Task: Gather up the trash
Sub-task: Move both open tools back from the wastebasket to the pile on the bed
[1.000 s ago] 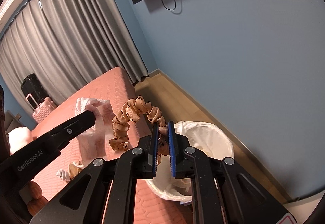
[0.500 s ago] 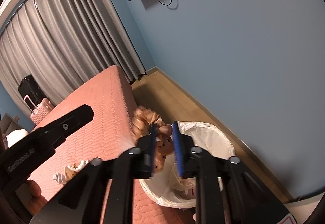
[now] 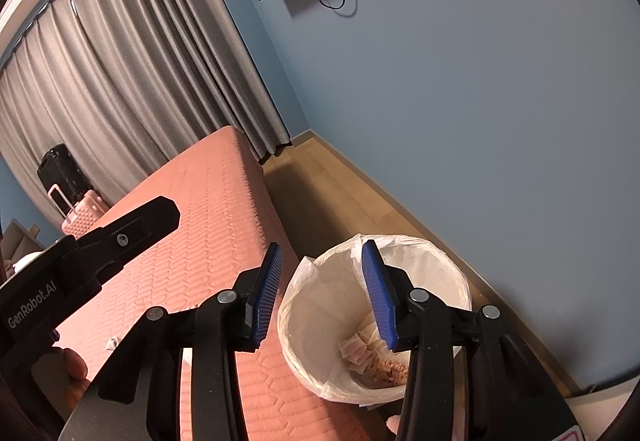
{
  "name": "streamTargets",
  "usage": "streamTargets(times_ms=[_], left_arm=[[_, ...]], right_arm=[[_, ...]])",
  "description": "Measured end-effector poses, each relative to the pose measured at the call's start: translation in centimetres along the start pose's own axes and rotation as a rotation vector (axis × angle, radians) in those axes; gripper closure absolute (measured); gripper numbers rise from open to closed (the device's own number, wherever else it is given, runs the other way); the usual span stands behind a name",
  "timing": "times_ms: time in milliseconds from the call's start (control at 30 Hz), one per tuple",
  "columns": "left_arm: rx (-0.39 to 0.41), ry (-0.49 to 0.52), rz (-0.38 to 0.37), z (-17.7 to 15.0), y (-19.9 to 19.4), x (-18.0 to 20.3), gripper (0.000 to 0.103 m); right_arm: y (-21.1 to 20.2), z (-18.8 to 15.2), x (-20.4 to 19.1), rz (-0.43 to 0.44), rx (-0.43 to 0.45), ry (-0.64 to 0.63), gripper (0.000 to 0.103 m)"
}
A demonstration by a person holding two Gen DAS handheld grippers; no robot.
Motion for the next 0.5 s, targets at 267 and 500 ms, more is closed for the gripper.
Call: streamTargets(times_ms=[267,500], left_arm=[[0.013,-0.026,0.016,0.0,-0.9,-1.0,0.040],[0.016,-0.060,0.032,0.0,-1.6,-2.5,0.040]], right_arm=[[-0.2,-0.3,-1.2,0.014,-0.004,-0.021,0.061],[-0.4,-0.2,-3.0,0.035,-0.005,-0.046,0.061]])
Point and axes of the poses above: each gripper's, at about its wrist camera, not at the fingertips, and y roughly the way its jaws point, x to its right, z to its top, the point moved 3 cm from there along y, roughly the way its jaws point, and after that the axes turned 5 degrees about -y, right-handed, at the moved point
